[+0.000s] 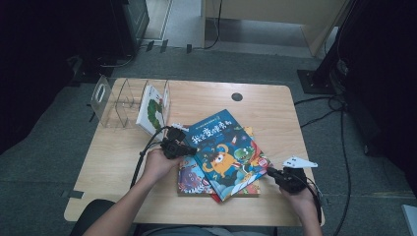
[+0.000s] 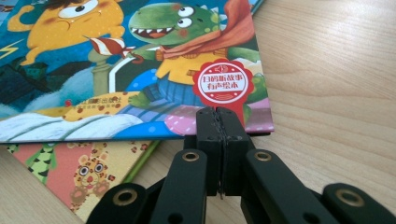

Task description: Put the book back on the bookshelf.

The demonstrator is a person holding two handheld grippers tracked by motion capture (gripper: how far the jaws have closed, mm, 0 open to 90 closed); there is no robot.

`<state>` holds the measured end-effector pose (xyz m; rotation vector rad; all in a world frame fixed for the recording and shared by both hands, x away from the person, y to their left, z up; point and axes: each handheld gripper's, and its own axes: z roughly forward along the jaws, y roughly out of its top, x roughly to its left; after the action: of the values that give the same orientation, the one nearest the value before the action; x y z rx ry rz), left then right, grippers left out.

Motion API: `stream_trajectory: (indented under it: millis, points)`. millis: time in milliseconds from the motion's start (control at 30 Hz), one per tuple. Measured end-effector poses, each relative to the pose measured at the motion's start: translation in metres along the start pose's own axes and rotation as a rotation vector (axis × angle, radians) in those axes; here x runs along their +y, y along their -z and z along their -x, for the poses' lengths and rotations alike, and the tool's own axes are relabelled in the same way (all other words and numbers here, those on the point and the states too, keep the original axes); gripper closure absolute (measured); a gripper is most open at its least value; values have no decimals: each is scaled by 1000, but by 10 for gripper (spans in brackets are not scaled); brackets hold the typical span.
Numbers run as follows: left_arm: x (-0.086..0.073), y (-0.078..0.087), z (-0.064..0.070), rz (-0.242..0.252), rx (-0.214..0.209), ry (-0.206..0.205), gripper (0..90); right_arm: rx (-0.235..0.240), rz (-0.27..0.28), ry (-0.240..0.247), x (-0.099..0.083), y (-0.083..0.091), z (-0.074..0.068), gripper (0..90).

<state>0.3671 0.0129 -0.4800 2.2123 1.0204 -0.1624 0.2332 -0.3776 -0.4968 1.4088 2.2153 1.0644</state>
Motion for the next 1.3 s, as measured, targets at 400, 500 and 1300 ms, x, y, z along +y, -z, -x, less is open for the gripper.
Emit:
stream_trajectory:
  millis: [400,500,1300]
  points:
    - [-5,28,-13,76,49,59,894,1,12,-25,5,-6,9,877]
    - [-8,35,-18,91,79,85,897,-5,6,-41,7,-8,14,876]
    - [-36,57,-24,128,146,155,897,-31,15,-102,33,-36,42,881]
